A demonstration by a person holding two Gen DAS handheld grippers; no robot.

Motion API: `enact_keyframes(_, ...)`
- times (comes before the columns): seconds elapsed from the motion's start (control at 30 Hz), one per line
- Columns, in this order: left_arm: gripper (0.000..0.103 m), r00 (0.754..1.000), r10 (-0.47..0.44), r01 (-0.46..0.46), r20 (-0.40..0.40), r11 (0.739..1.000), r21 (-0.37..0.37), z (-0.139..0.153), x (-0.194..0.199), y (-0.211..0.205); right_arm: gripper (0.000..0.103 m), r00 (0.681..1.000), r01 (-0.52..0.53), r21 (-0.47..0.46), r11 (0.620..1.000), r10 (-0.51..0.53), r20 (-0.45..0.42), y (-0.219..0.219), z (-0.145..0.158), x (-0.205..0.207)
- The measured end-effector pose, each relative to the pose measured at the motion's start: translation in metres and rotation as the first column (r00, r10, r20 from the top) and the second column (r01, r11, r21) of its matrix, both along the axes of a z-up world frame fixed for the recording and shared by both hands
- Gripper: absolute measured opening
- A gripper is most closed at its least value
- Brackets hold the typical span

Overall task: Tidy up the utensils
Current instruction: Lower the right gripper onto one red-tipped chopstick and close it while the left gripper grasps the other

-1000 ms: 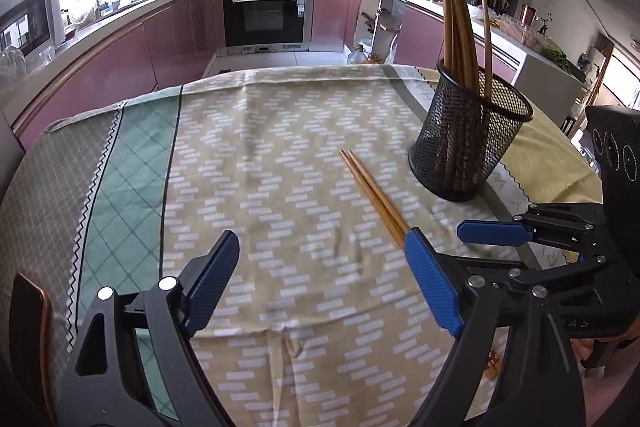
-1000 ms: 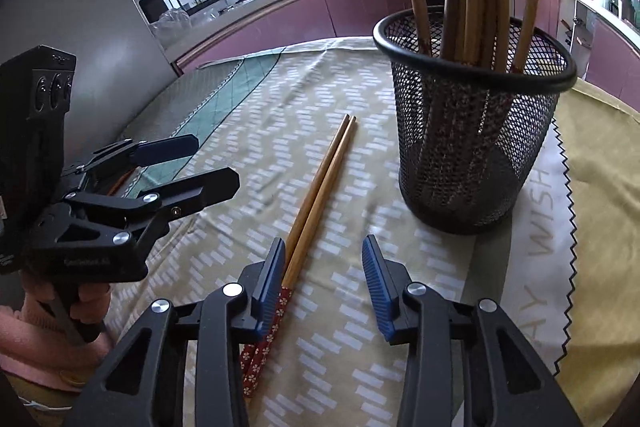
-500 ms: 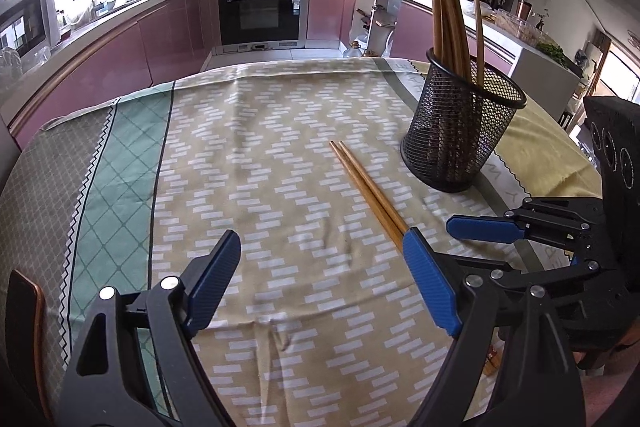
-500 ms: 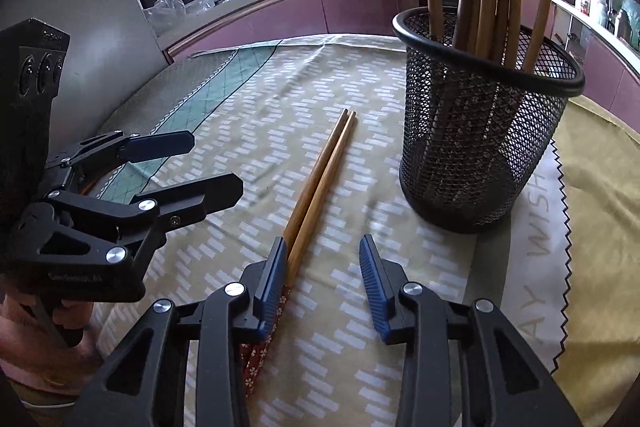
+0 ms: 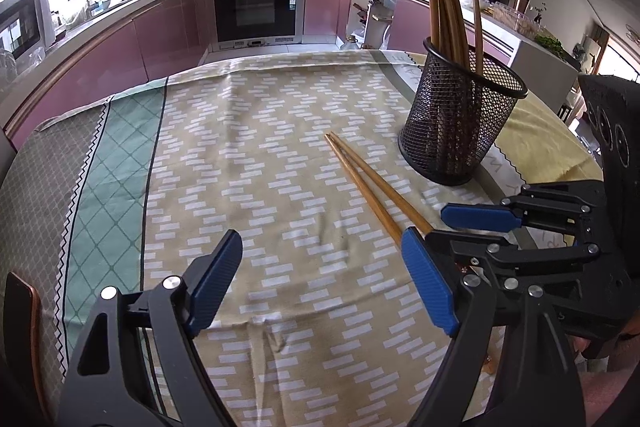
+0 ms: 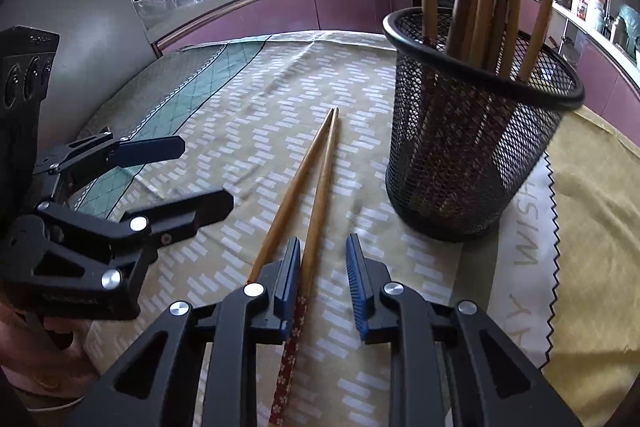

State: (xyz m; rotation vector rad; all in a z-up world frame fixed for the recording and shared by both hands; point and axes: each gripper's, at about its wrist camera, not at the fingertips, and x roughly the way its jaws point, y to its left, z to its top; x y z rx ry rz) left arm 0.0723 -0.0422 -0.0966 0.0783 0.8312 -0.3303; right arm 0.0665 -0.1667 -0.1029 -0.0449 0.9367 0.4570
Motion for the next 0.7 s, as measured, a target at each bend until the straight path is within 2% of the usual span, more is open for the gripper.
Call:
enact_keyframes(0.17, 0.079, 1.000, -0.015, 0.015, -0.005, 1.000, 0.011, -0.001, 0.003, -0.005, 0.020, 1.000, -0.004, -0.021, 1.000, 0.004, 0.015, 0.004, -0.001, 0.006)
enact_keyframes(0.23, 0.073, 1.000, -0.026, 0.026, -0.012, 1.000, 0.016, -0.002, 0.006, -0.009, 0.012, 1.000, 0.007, -0.016, 1.000, -0.007, 0.009, 0.001, 0.000, 0.009)
enact_keyframes(0.3, 0.068, 0.999, -0.039, 0.040, -0.023, 0.999, 0.023, -0.004, 0.009, -0.015, 0.008, 1.000, 0.016, 0.003, 1.000, -0.016, -0.001, -0.004, 0.000, 0.010)
enact_keyframes(0.47, 0.053, 0.996, -0.077, 0.080, -0.053, 0.996, 0.044, -0.011, 0.017, -0.032, 0.006, 0.999, 0.039, 0.045, 0.998, -0.038, -0.022, -0.018, -0.001, 0.006)
enact_keyframes(0.57, 0.049, 0.994, -0.091, 0.094, -0.063, 0.995, 0.045, -0.015, 0.020, -0.039, 0.006, 0.999, 0.040, 0.042, 0.998, -0.039, -0.025, -0.021, 0.000, 0.003)
enact_keyframes(0.63, 0.038, 0.992, -0.103, 0.107, -0.074, 0.993, 0.050, -0.017, 0.023, -0.043, 0.006, 0.999, 0.035, 0.032, 0.999, -0.034, -0.026, -0.023, -0.001, 0.003)
enact_keyframes(0.7, 0.036, 0.991, -0.106, 0.110, -0.079, 0.992, 0.056, -0.019, 0.025, -0.046, 0.007, 0.999, 0.039, 0.028, 0.999, -0.038, -0.020, -0.022, -0.001, 0.004)
